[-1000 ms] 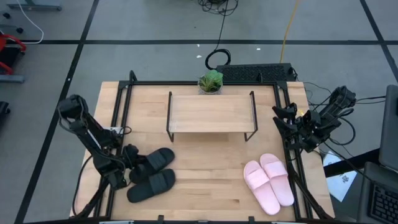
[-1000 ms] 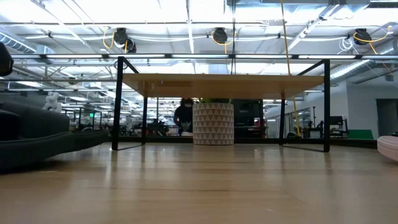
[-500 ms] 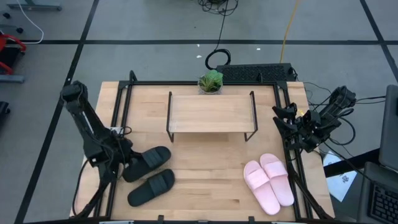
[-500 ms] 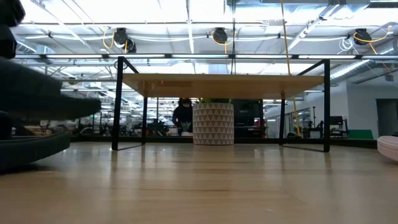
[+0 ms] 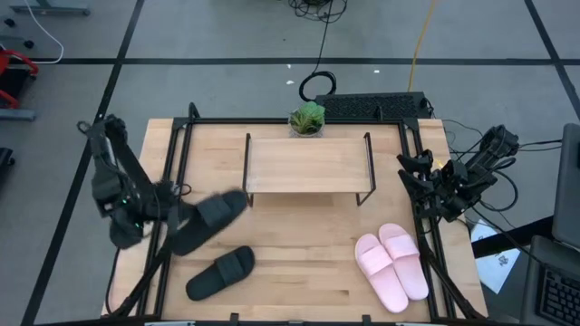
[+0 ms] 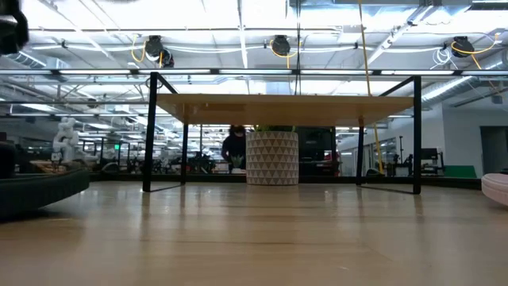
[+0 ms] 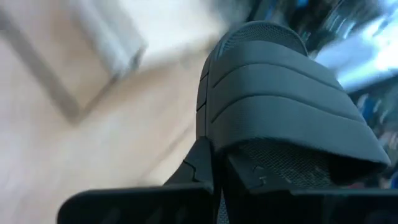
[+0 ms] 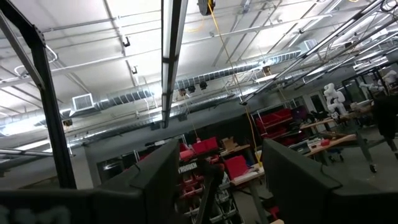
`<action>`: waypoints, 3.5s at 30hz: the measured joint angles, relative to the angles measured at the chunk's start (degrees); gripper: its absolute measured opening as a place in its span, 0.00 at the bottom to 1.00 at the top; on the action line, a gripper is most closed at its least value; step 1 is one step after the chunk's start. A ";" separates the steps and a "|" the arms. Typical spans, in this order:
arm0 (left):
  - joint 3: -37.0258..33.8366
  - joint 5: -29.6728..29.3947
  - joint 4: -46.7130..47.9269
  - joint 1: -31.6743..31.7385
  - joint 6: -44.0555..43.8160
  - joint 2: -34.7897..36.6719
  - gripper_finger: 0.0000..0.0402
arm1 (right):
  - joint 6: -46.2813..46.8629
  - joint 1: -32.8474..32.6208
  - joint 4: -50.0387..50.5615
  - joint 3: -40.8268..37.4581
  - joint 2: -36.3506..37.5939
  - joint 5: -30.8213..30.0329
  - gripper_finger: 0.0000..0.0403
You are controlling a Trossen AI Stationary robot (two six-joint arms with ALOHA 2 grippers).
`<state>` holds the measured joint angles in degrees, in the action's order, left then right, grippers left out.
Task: Pick and place slides into the shelf
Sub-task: Put the left black slipper on the shelf
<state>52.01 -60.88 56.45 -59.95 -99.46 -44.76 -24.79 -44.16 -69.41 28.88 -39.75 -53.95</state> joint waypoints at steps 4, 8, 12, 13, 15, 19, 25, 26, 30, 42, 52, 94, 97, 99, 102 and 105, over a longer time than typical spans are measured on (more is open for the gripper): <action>10.02 -6.62 -0.15 9.04 11.49 -4.17 0.00 | -0.14 0.00 -1.09 0.00 -0.01 -0.07 0.54; 18.49 -4.75 -2.77 20.54 23.27 -11.30 0.00 | -1.60 0.00 -3.42 0.00 -0.01 -0.10 0.54; 25.19 -0.05 -9.13 31.13 33.55 -19.90 0.00 | -3.66 0.00 -7.75 0.00 0.00 -0.19 0.54; 26.67 0.60 -10.57 33.41 35.51 -22.04 0.00 | -4.34 0.00 -8.90 0.00 0.00 -0.20 0.54; 29.71 1.49 -13.71 37.37 38.61 -26.16 0.00 | -5.38 0.00 -11.01 0.00 0.00 -0.24 0.54; 34.53 4.30 -14.11 43.33 38.49 -33.49 0.00 | -6.48 -0.01 -13.10 0.00 0.15 -0.24 0.54; 37.36 4.82 -16.04 49.15 33.93 -40.49 0.00 | -7.04 0.00 -13.15 0.00 1.19 -0.42 0.54; 37.36 5.56 -15.96 49.92 32.77 -41.44 0.00 | -7.60 0.00 -13.15 0.00 1.43 -0.47 0.54; 37.31 7.08 -14.48 51.64 28.14 -44.93 0.00 | -10.10 -0.02 -13.16 0.00 2.38 -5.13 0.54; 37.25 8.62 2.28 52.85 13.48 -47.64 0.00 | -19.08 -0.02 -13.13 0.00 4.20 -13.57 0.54; 37.25 10.89 12.91 52.90 4.02 -47.96 0.00 | -24.23 -0.02 -12.52 0.00 4.24 -13.57 0.54; 37.14 16.51 19.61 56.83 1.42 -55.03 0.00 | -26.95 0.00 -10.97 0.00 4.22 -13.62 0.54; 37.20 16.38 20.46 57.09 1.42 -55.05 0.00 | -26.94 -0.02 -10.91 0.00 4.20 -13.64 0.54; 37.16 16.40 20.76 57.11 1.43 -55.05 0.00 | -26.93 0.00 -10.93 0.00 4.22 -13.66 0.54; 37.16 16.50 21.45 57.34 1.45 -54.98 0.00 | -26.93 -0.02 -10.91 0.00 4.20 -13.66 0.54; 37.18 16.98 22.64 57.57 1.42 -55.00 0.01 | -26.93 -0.02 -10.93 0.00 4.20 -13.68 0.54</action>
<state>89.18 -43.90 79.09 -2.38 -98.04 -99.77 -51.72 -44.18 -80.34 28.88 -35.54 -67.64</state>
